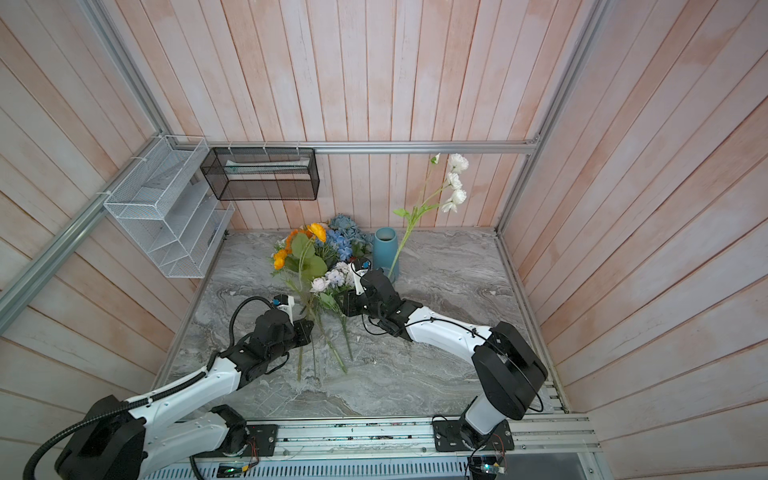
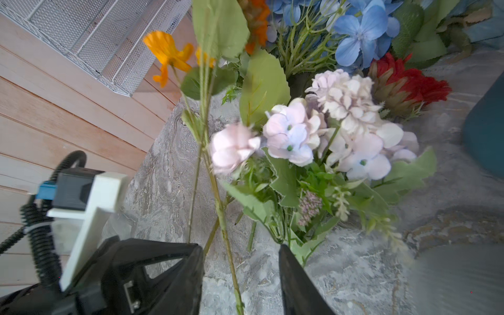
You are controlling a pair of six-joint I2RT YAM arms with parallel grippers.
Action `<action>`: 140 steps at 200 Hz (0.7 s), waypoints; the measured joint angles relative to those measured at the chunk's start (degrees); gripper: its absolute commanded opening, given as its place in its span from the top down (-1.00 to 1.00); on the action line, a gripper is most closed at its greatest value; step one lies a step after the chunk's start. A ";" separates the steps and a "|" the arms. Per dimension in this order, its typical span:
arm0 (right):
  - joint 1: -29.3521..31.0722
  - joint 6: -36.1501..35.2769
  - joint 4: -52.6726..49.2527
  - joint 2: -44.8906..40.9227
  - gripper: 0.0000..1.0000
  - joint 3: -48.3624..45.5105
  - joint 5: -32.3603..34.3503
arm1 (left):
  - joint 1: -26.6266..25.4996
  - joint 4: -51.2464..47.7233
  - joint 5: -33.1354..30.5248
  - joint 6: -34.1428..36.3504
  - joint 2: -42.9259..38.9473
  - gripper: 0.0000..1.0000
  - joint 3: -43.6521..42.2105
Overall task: Arrange the flowers into the vase
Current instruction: 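Hold the bouquet with the left gripper and pull an orange flower upward with the right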
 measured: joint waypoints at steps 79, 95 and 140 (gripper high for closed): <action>0.94 -1.31 0.92 0.00 0.10 1.70 -3.69 | 1.31 2.36 -2.38 9.53 -7.85 1.00 -1.31; 1.25 -1.42 2.03 0.00 0.09 2.80 -6.58 | 2.01 4.70 -0.68 13.18 -8.66 1.00 -2.01; 1.44 -1.27 5.53 1.75 0.10 7.78 -12.39 | 2.99 10.03 4.79 20.17 -9.11 1.00 -2.29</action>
